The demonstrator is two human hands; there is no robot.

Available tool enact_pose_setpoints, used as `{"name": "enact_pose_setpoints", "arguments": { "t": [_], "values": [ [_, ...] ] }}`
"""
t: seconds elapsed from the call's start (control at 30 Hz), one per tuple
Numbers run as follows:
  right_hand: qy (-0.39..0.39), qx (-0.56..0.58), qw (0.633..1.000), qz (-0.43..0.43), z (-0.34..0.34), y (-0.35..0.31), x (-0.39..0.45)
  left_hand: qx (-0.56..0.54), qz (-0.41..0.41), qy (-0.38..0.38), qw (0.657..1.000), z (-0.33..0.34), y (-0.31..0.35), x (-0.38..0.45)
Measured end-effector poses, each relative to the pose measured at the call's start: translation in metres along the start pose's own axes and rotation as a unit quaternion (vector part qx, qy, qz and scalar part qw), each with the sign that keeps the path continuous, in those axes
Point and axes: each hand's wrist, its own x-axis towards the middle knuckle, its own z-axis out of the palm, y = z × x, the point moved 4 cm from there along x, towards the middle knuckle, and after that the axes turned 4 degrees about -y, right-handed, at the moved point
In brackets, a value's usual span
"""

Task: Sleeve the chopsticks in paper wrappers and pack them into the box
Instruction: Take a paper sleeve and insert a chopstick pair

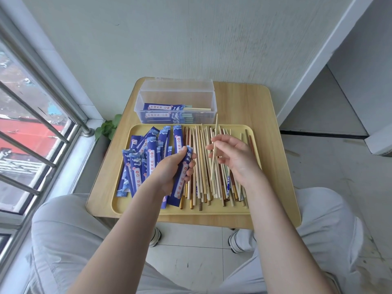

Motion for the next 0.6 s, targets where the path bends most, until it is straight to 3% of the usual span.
{"name": "enact_pose_setpoints", "arguments": {
  "t": [0.3,0.43,0.6],
  "values": [
    [0.054,-0.145,0.987,-0.049,0.003,-0.014,-0.004,0.018,0.005,-0.006,1.0,-0.002,-0.003,-0.001],
    [0.086,-0.132,0.985,-0.074,0.004,-0.022,-0.003,0.019,0.007,-0.012,1.0,-0.003,-0.004,-0.001],
    [0.166,-0.05,0.965,-0.196,-0.007,-0.046,-0.012,0.038,0.011,-0.058,0.998,-0.003,-0.003,-0.003]
  ]
}}
